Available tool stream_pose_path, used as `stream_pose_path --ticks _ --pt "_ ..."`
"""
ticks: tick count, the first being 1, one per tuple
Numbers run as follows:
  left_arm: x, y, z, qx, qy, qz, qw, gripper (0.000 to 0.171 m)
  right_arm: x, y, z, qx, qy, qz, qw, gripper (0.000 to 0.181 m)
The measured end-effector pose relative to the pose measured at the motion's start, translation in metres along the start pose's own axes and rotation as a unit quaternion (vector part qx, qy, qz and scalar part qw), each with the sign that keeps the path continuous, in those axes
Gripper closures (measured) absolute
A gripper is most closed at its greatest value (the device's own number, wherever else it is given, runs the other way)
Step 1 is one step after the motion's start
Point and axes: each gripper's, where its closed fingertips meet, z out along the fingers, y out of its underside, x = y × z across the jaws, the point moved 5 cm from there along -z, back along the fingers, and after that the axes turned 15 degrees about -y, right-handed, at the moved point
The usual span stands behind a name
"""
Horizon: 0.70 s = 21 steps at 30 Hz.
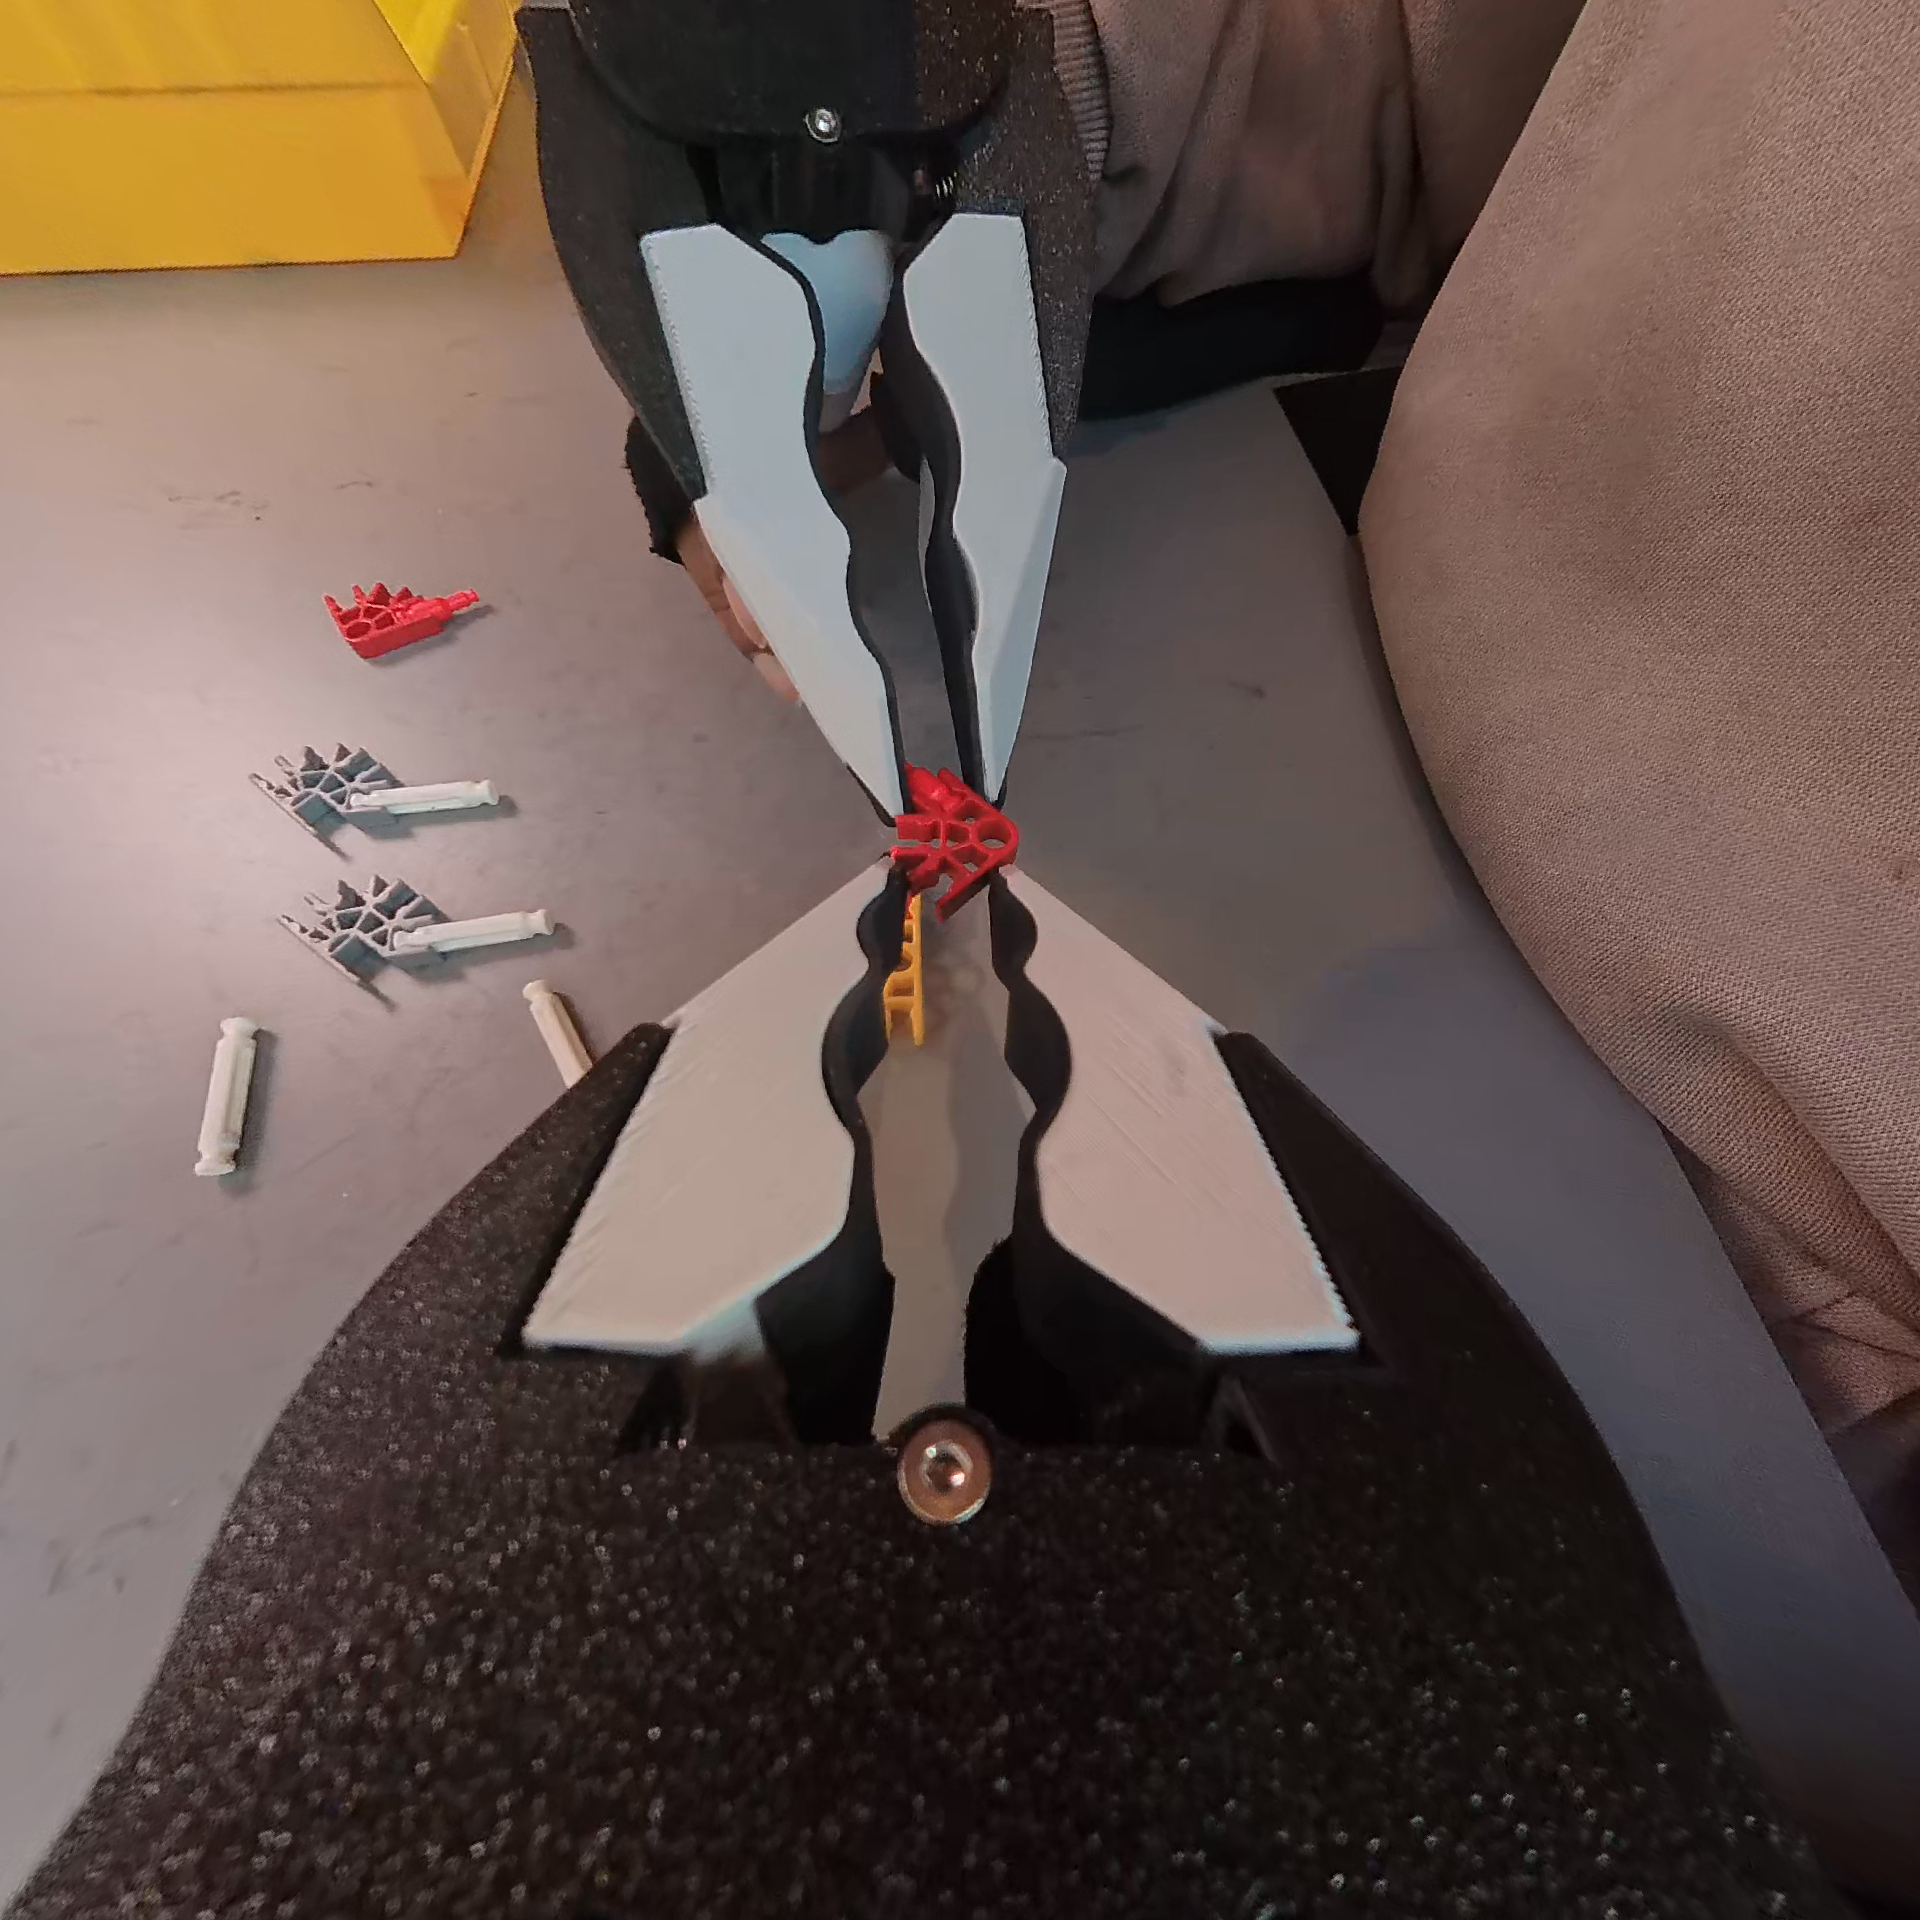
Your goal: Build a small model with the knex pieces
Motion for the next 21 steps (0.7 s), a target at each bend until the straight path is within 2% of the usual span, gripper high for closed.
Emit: stream_pose_path --ticks 21 --pt "-0.013 0.007 0.005 -0.027 -0.042 -0.020 0.999 0.154 0.008 0.005 -0.002 -0.015 0.037 0.004 0.999 0.172"
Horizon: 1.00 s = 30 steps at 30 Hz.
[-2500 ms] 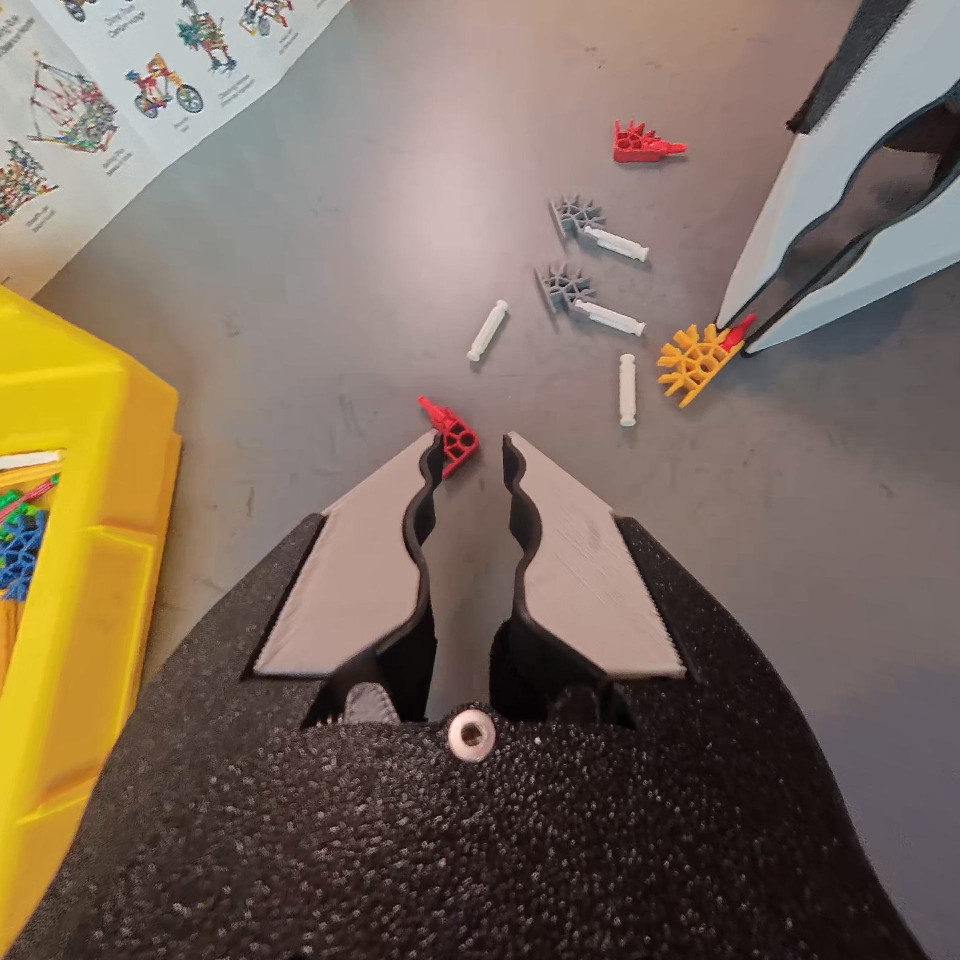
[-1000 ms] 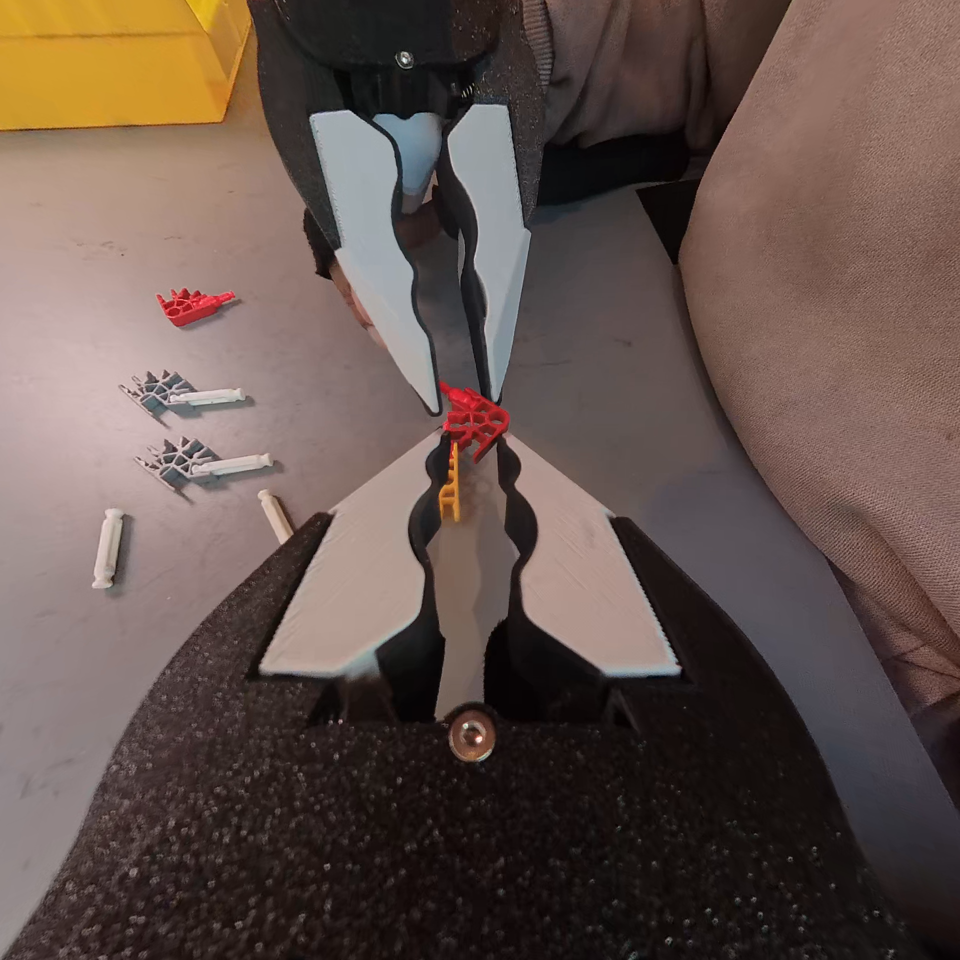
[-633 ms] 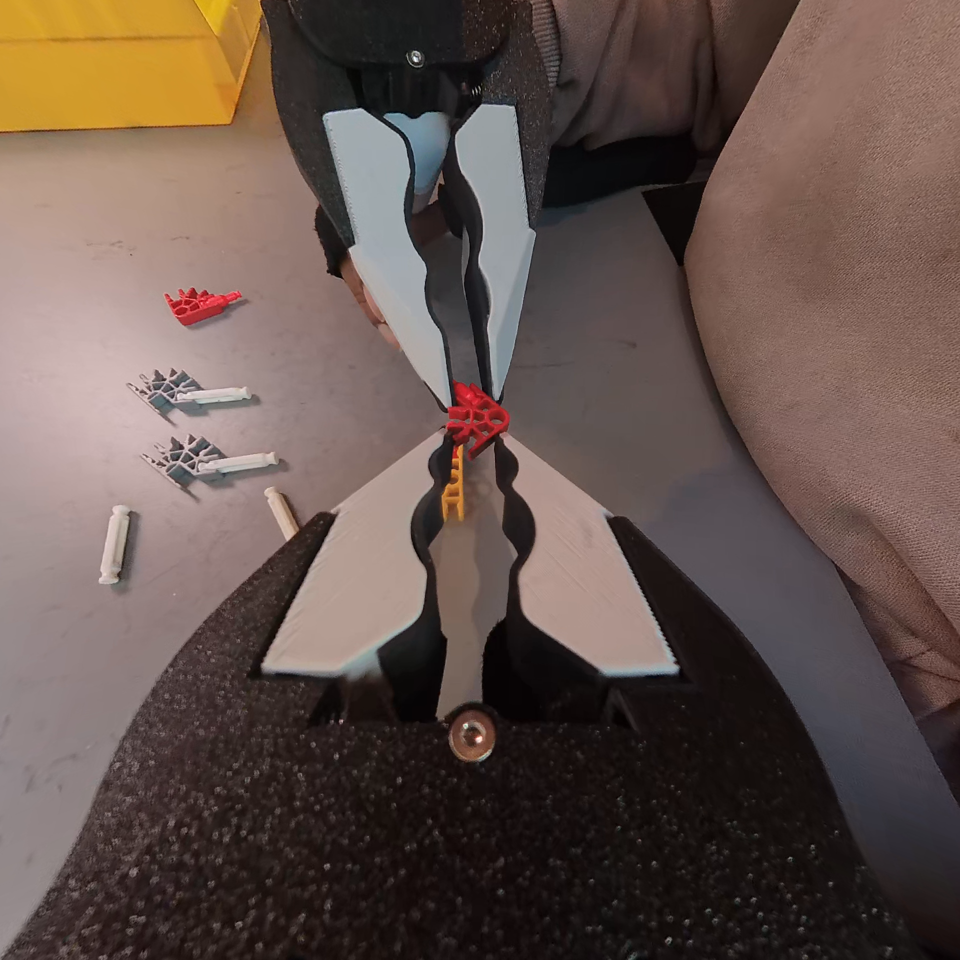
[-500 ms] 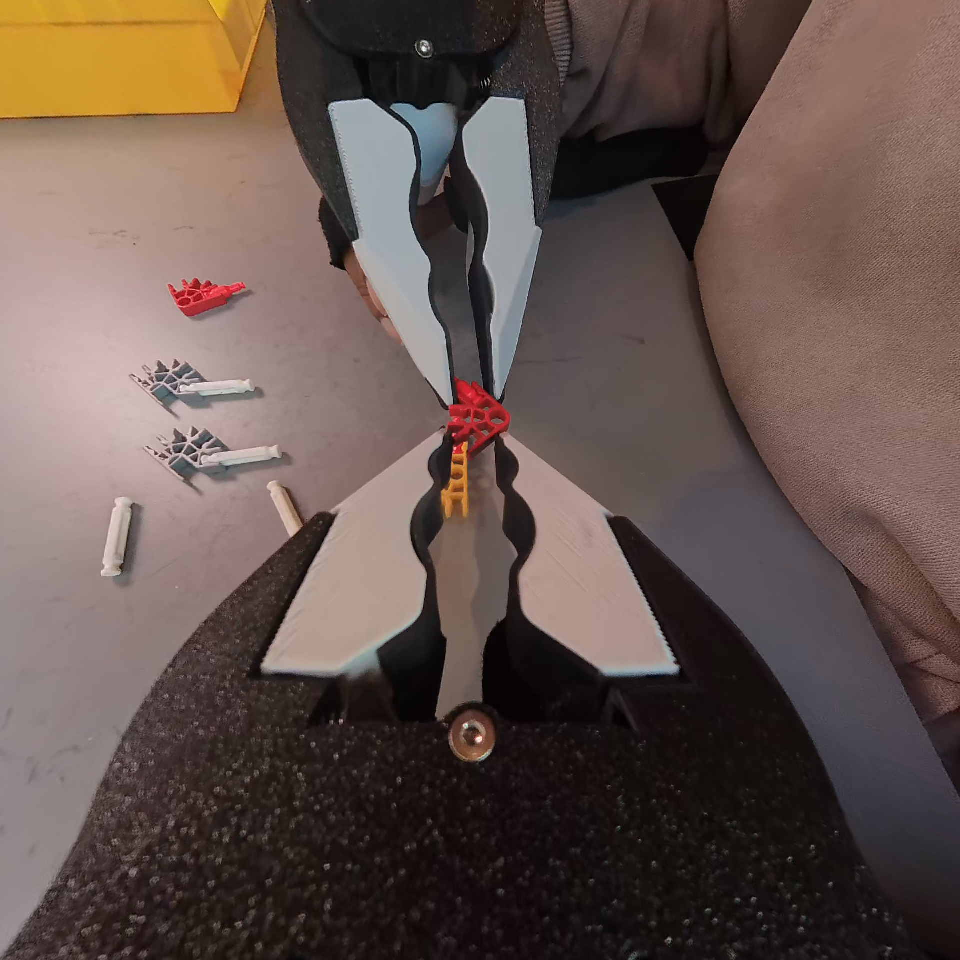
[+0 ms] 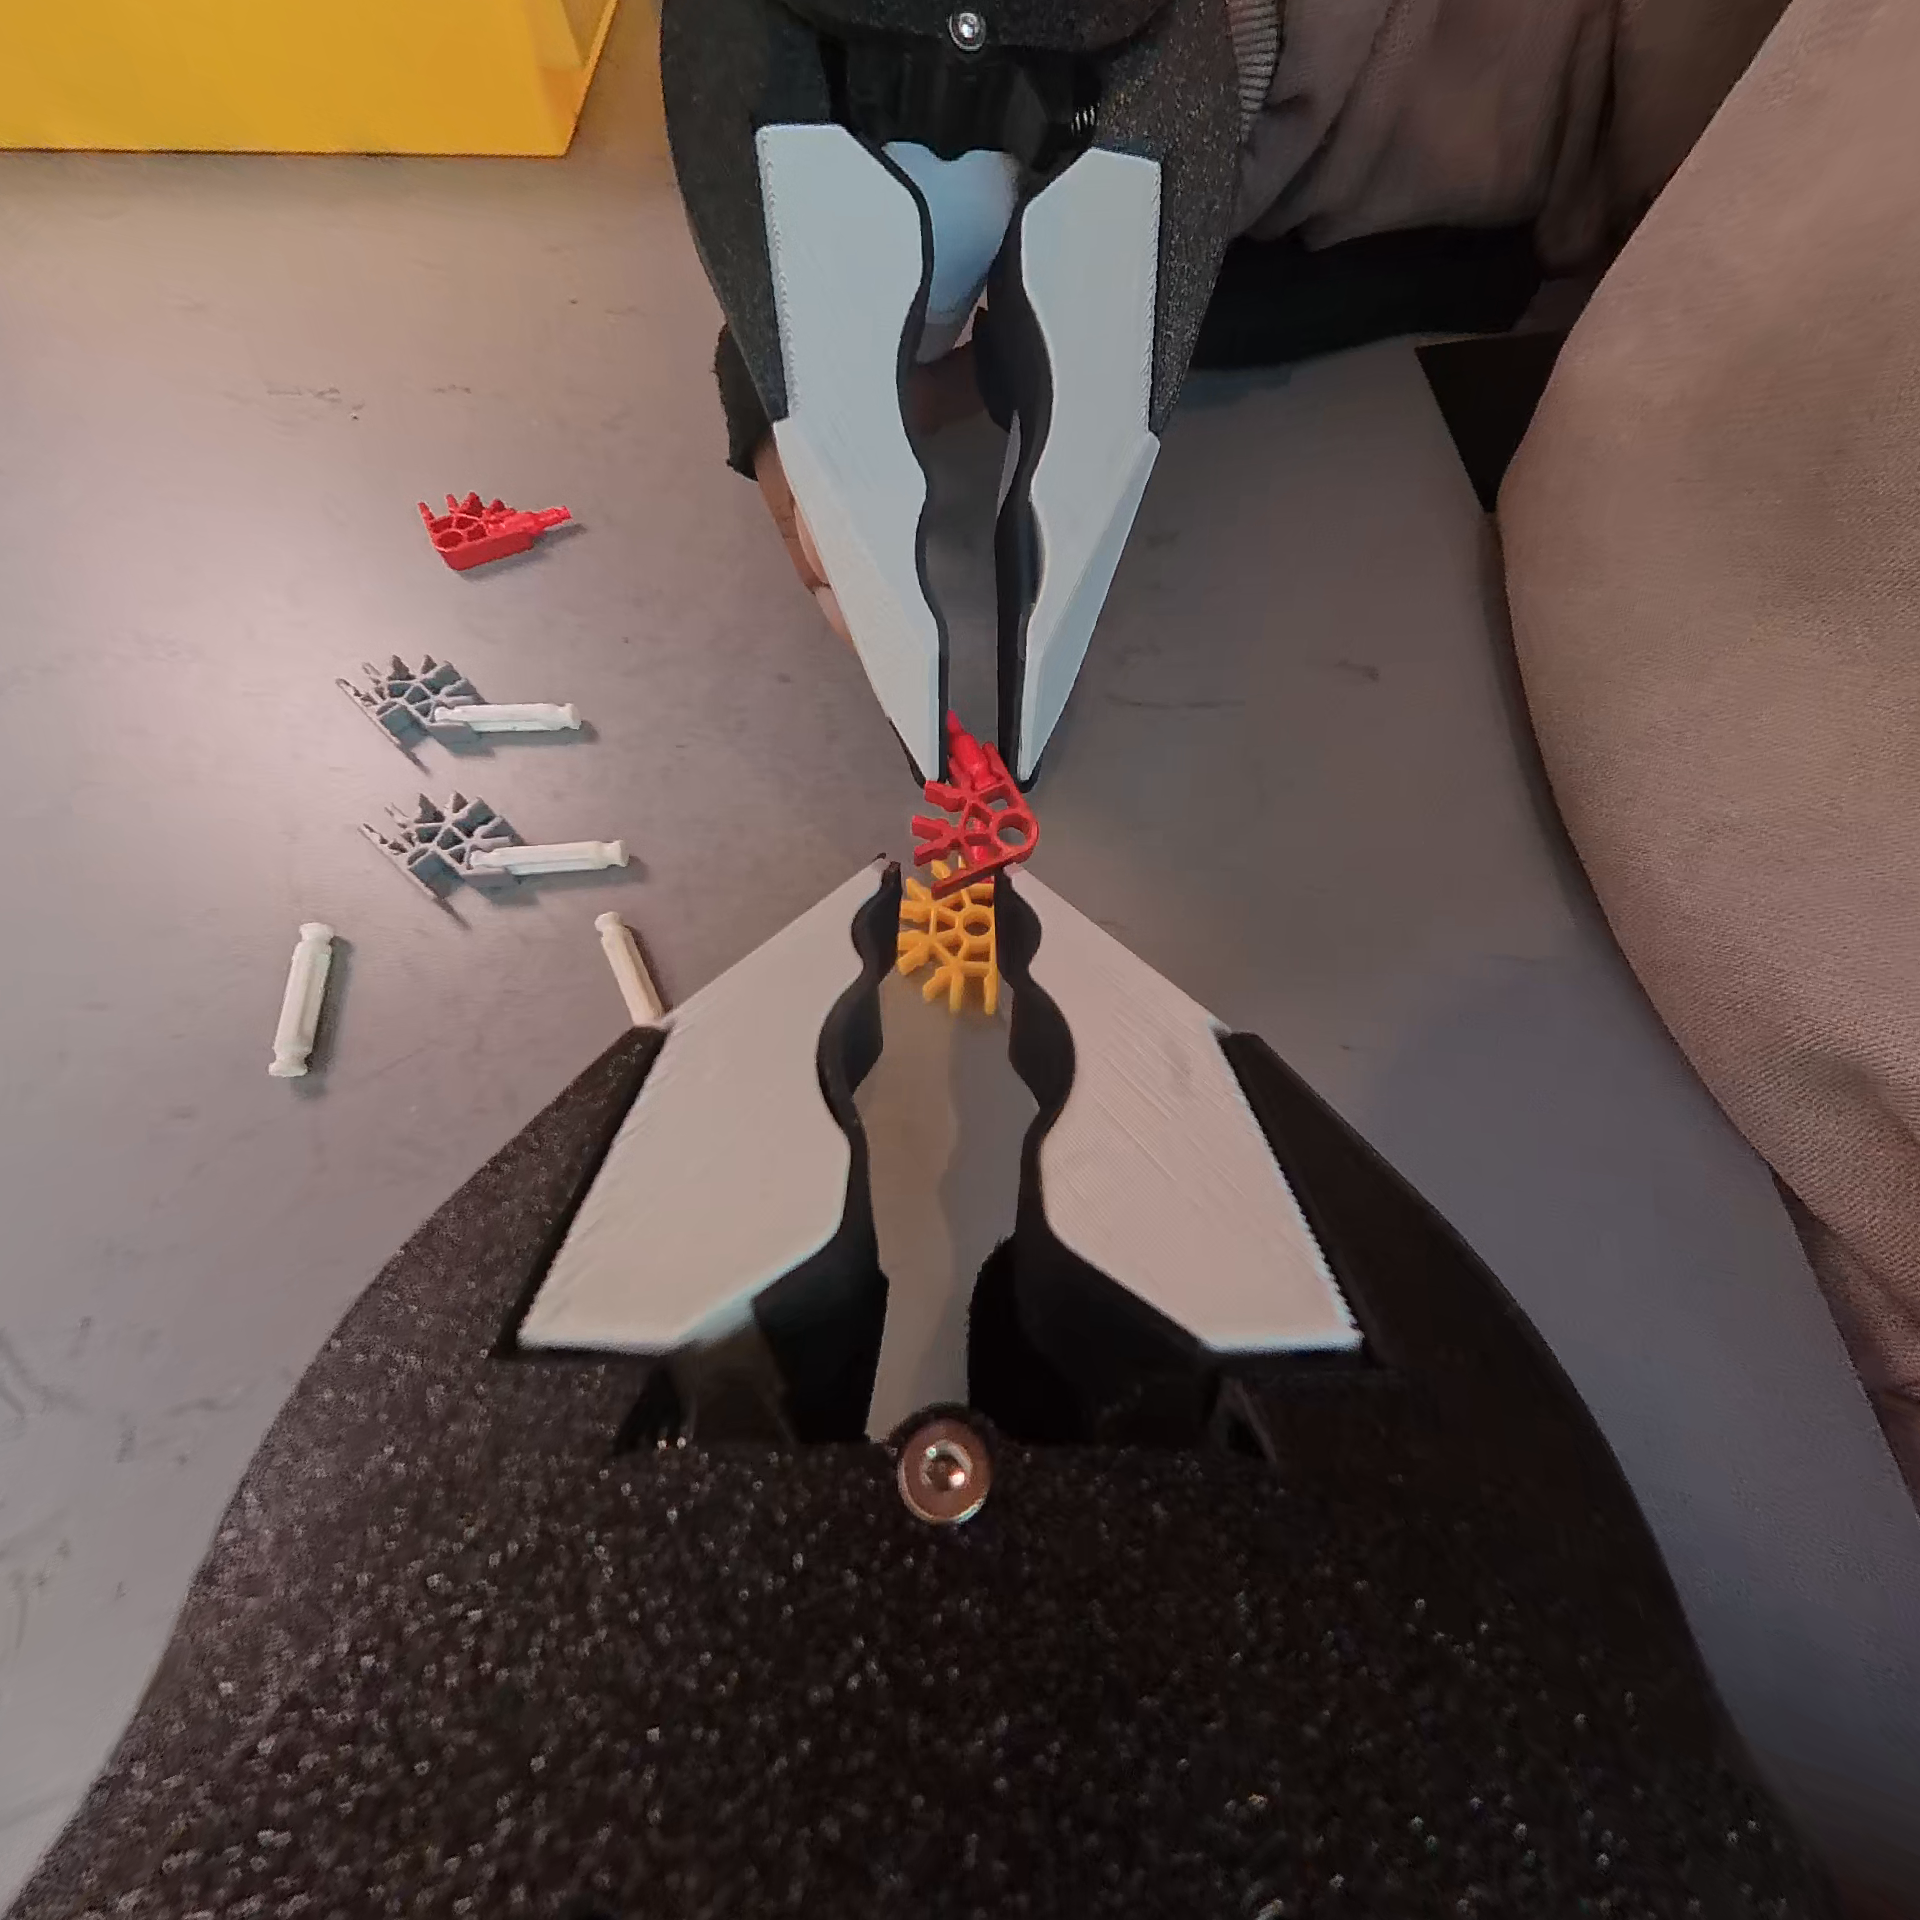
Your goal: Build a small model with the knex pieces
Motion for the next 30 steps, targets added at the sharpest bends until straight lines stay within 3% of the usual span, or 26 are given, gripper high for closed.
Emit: stream_pose_path --ticks 30 --pt "-0.012 -0.001 0.004 0.000 -0.026 -0.063 0.998 0.150 0.015 0.006 0.000 -0.029 0.072 -0.011 0.997 0.172"
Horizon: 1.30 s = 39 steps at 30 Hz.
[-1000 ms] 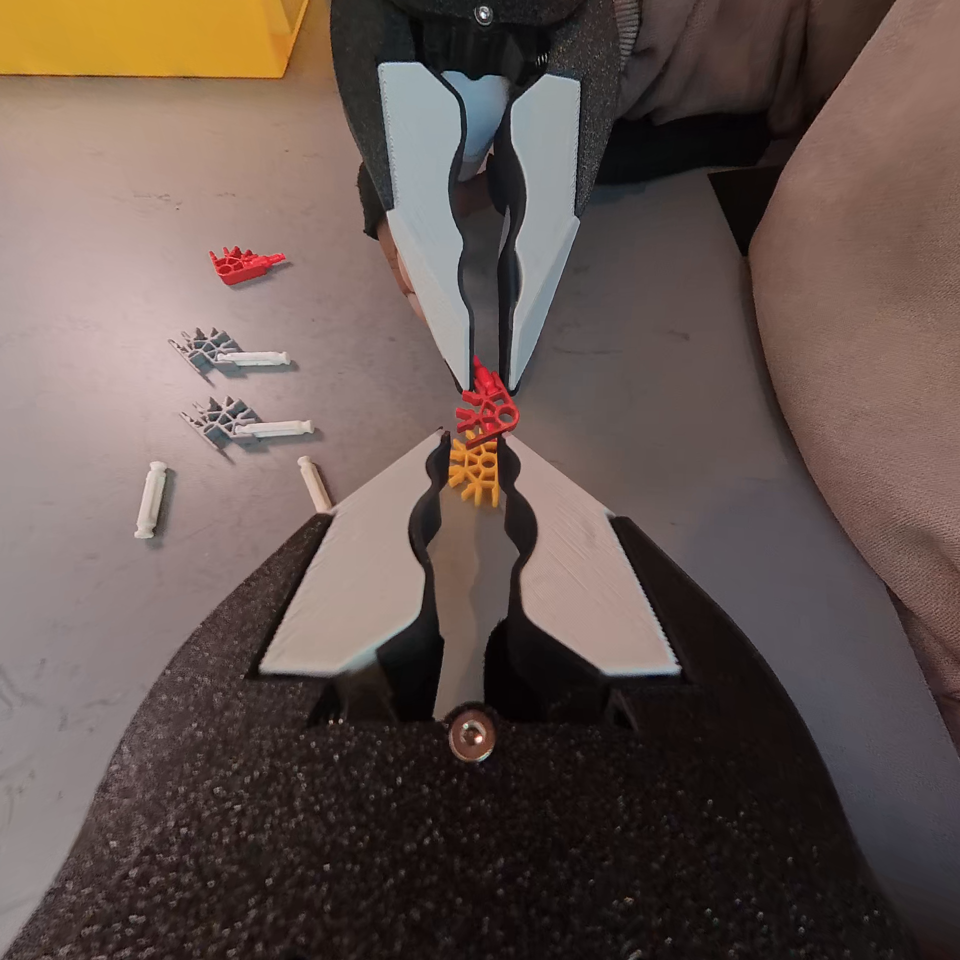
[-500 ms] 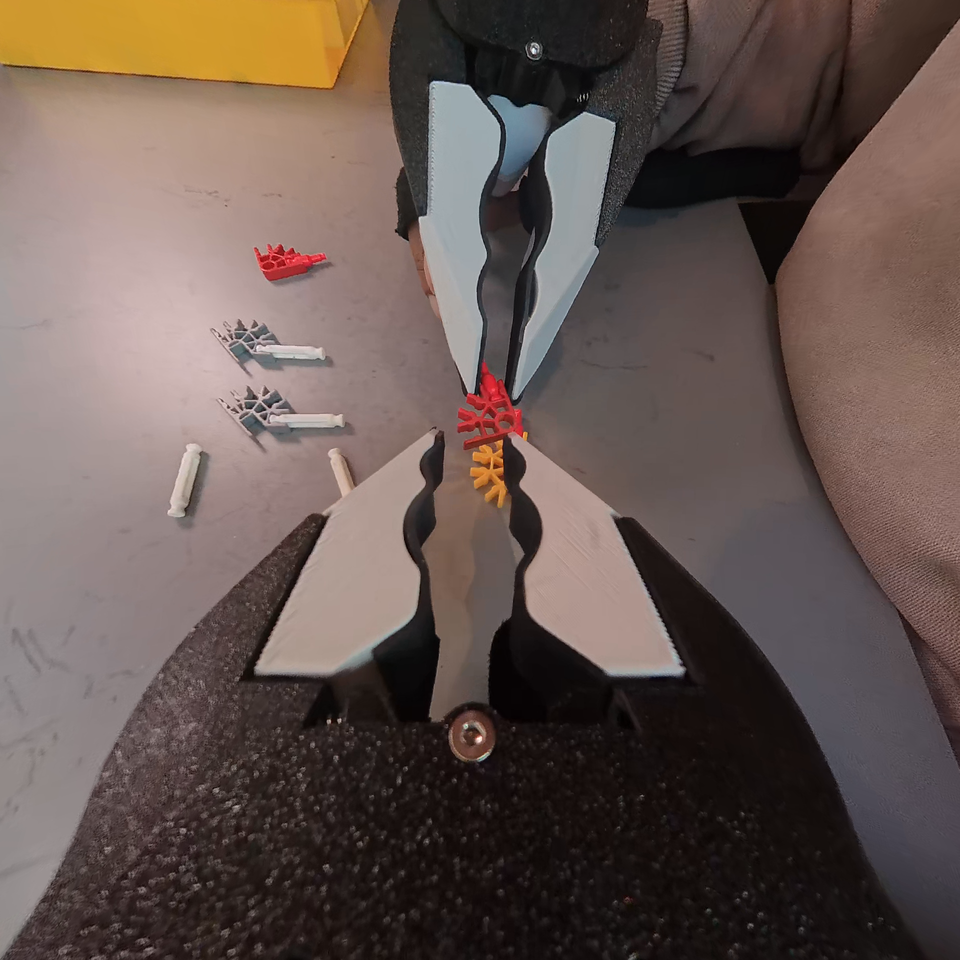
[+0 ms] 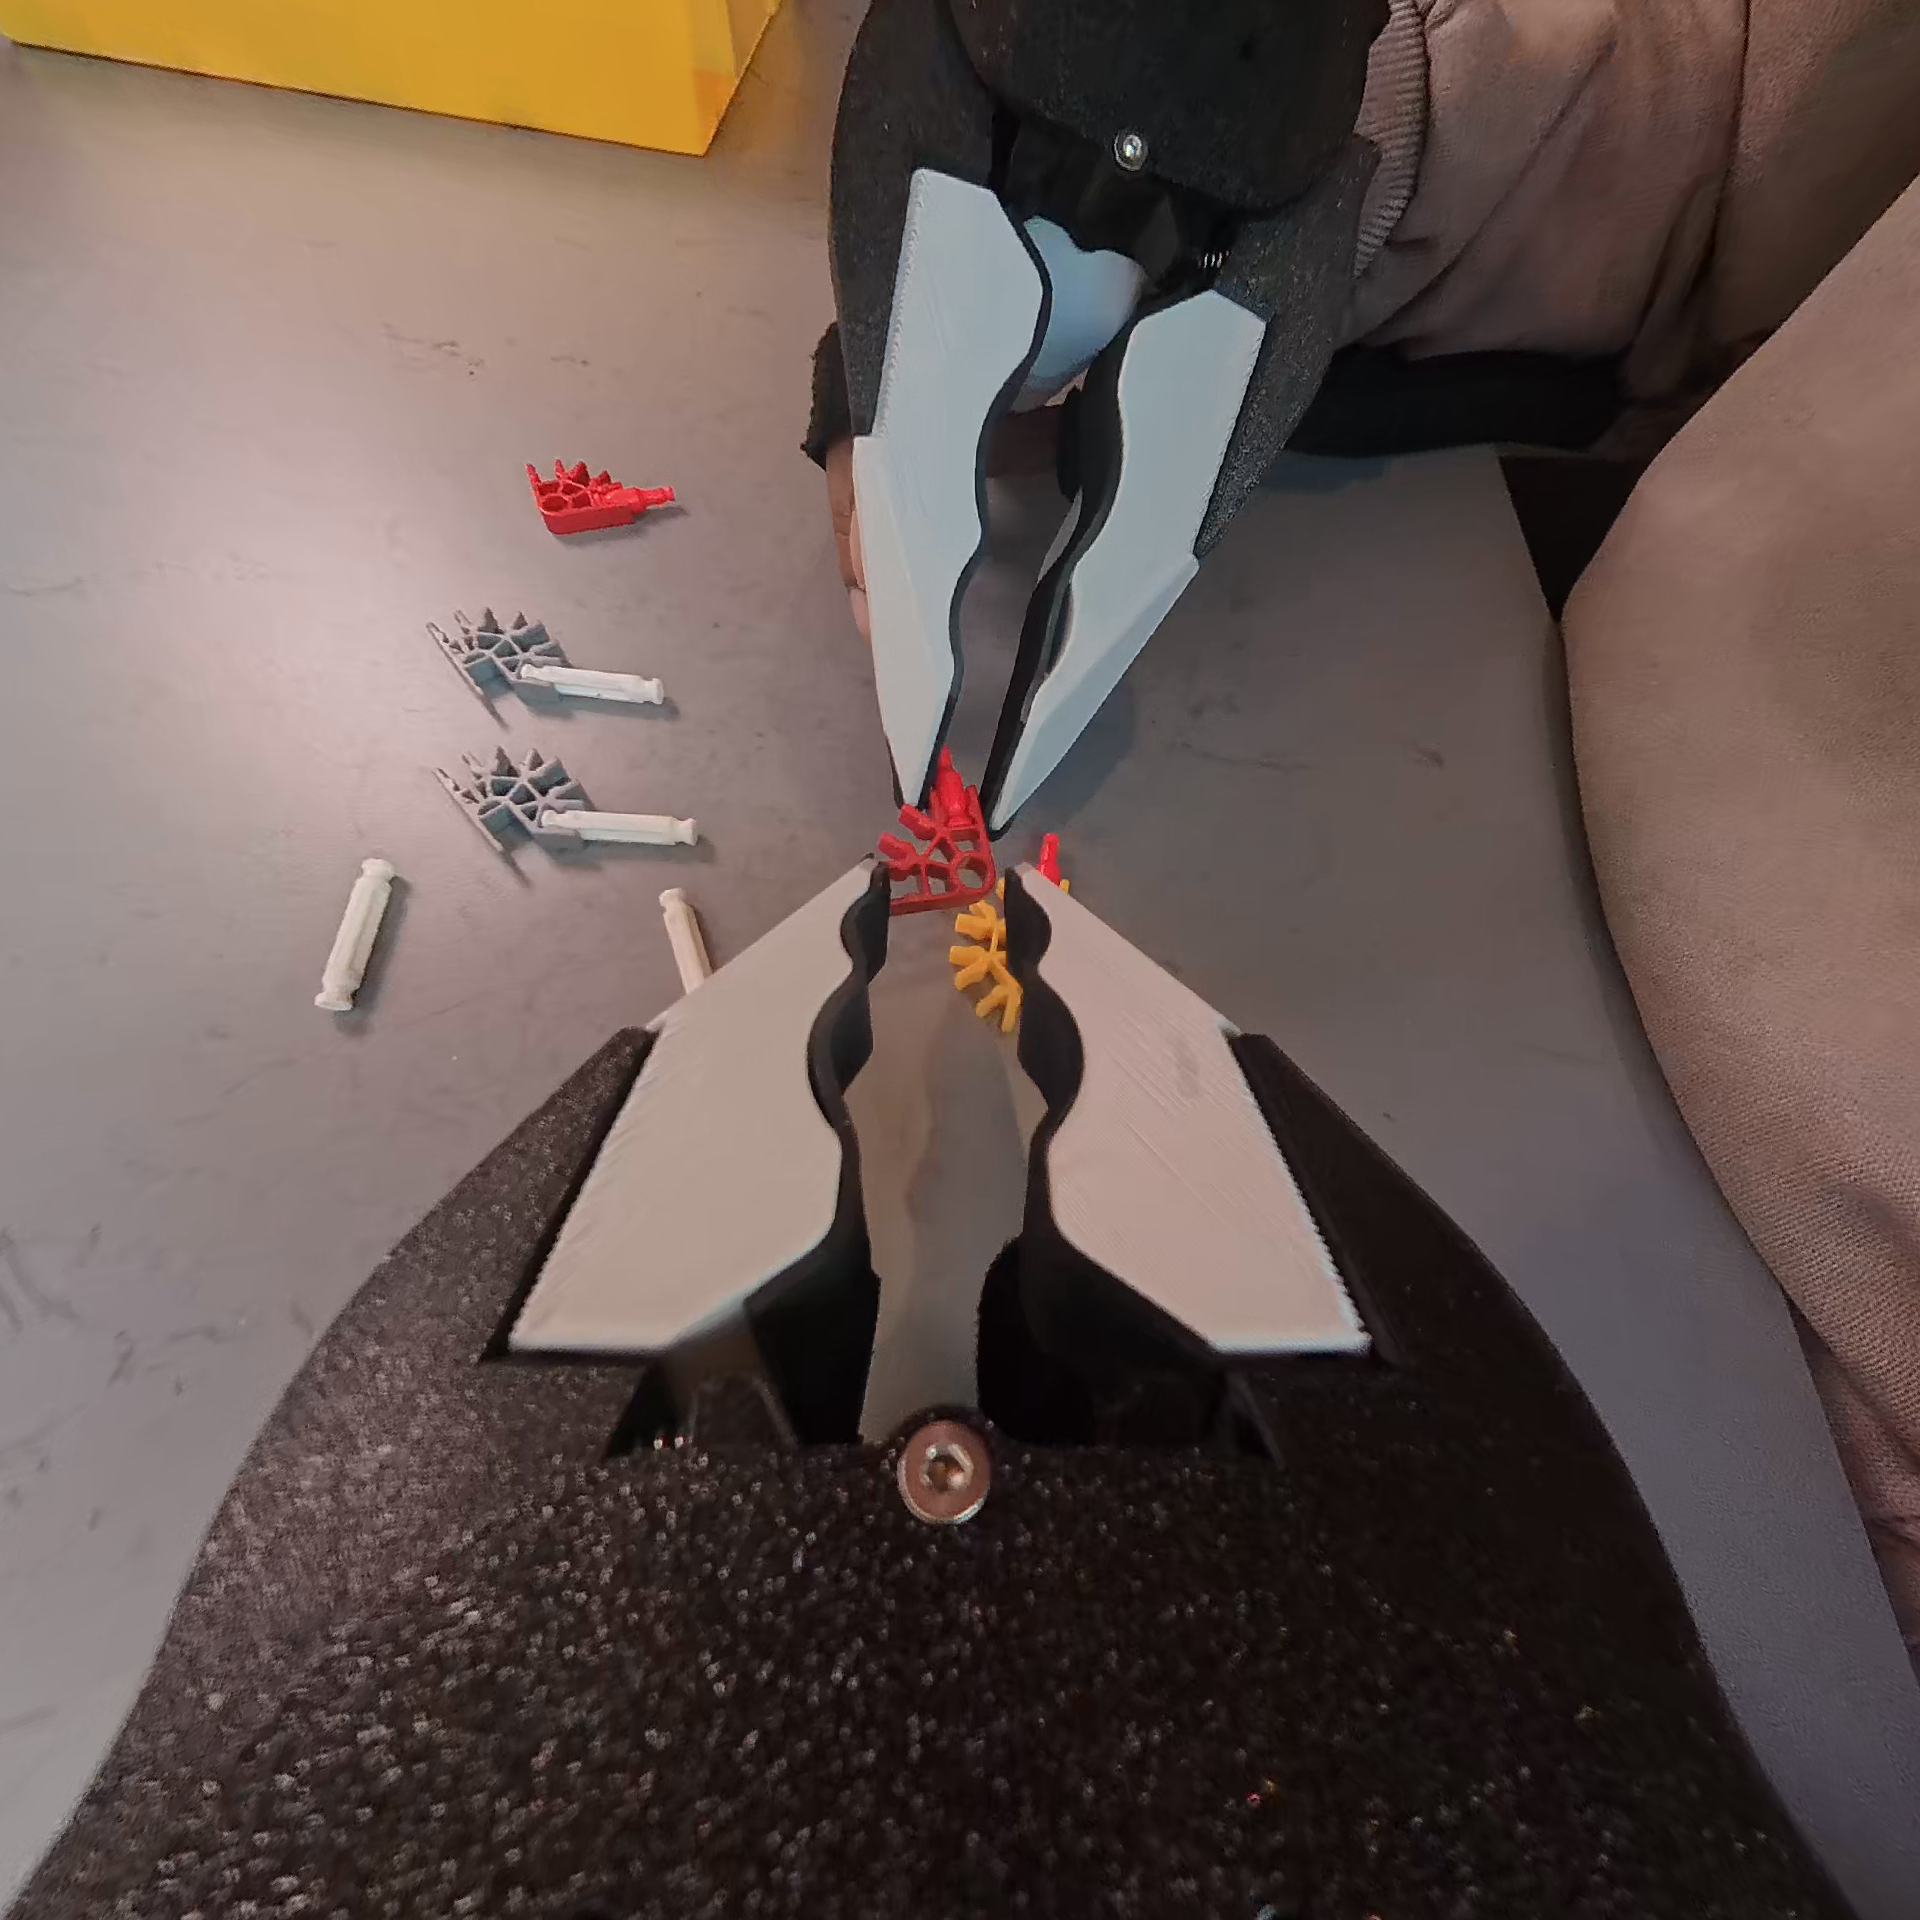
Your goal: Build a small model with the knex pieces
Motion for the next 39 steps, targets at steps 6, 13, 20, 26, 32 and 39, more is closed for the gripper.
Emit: stream_pose_path --ticks 6,13,20,26,32,39 --pt "-0.0009 0.0025 0.0043 -0.015 -0.012 -0.003 1.000 0.148 -0.0004 -0.0001 0.0008 -0.002 0.004 -0.007 1.000 0.172" --pt "-0.0032 0.0003 0.0026 -0.008 -0.013 -0.016 1.000 0.150 0.0011 -0.0016 -0.0016 0.006 0.015 -0.012 1.000 0.172" --pt "-0.0049 -0.0001 0.0021 -0.007 -0.017 -0.020 1.000 0.150 0.0018 -0.0016 -0.0022 0.005 0.025 -0.021 0.999 0.172" --pt "-0.0053 0.0007 0.0024 -0.009 -0.021 -0.018 1.000 0.151 0.0013 -0.0008 -0.0017 0.001 0.029 -0.027 0.999 0.172" --pt "-0.0081 0.0009 0.0015 -0.008 -0.028 -0.022 0.999 0.154 0.0023 -0.0005 -0.0024 0.001 0.035 -0.028 0.999 0.172" --pt "-0.0077 -0.0020 0.0011 0.001 -0.019 -0.038 0.999 0.143 0.0032 -0.0026 -0.0040 0.009 0.043 -0.031 0.999 0.172"
